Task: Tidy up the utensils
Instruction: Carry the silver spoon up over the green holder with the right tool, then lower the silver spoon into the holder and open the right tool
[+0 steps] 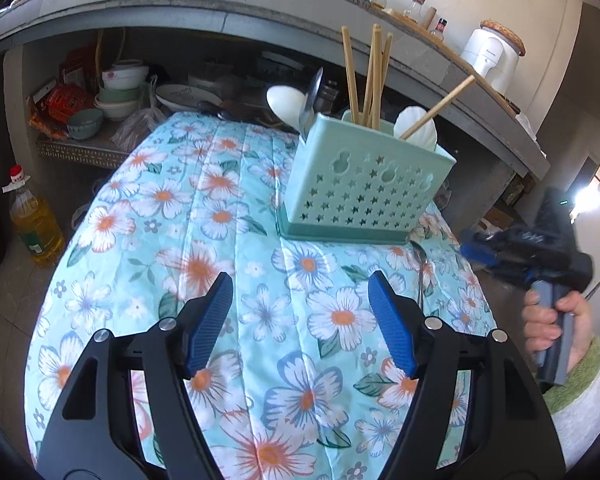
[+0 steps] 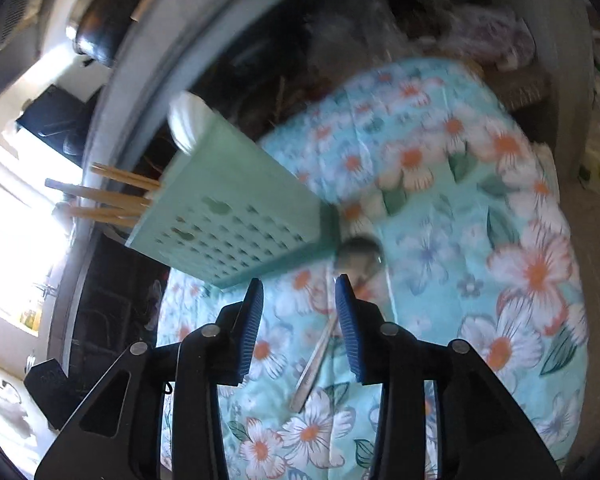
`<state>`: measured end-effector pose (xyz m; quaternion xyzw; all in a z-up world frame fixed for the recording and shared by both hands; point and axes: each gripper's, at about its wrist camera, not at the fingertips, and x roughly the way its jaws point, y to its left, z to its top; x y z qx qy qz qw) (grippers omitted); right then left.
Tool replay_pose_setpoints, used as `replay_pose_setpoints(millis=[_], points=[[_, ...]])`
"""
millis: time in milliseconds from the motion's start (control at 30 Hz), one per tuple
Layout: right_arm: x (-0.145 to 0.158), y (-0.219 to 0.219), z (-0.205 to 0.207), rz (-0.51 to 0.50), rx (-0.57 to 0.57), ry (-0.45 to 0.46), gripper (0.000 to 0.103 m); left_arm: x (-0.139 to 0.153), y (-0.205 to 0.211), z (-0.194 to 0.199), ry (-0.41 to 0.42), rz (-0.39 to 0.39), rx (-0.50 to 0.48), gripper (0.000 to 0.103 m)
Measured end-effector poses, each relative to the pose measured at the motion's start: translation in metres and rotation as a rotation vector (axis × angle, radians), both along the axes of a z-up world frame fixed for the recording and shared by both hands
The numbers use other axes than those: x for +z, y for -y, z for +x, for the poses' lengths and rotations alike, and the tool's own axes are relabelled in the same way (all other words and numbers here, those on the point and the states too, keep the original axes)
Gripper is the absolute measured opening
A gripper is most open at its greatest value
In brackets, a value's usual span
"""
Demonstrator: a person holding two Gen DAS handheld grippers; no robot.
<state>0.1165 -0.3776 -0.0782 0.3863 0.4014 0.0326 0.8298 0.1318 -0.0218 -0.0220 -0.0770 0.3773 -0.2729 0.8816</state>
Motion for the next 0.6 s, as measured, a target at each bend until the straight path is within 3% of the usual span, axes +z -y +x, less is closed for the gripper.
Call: replay_pose_setpoints(millis=[100,267,467,600], points=[[-0.029,0.004,0.012,0.041,-0.025,-0.075,0.037,-0.004,0.001,-0.006,-0.009,0.004,-0.008,0.066],[-0.062,0.022,0.032,0.196,-0.078,-0.107,0.036,-0.013,0.001,-0.013,-0.034,0.024,-0.017,0.066],[-0.08,0.039,0.035,0.357,-0.156,-0.087,0.021,-0.019,-0.002,-0.013,-0.055,0.024,-0.013,0.066],[-0.088,0.043,0.035,0.414,-0.182,-0.07,0.013,-0.017,-0.001,-0.014,-0.049,0.022,-0.018,0.066]])
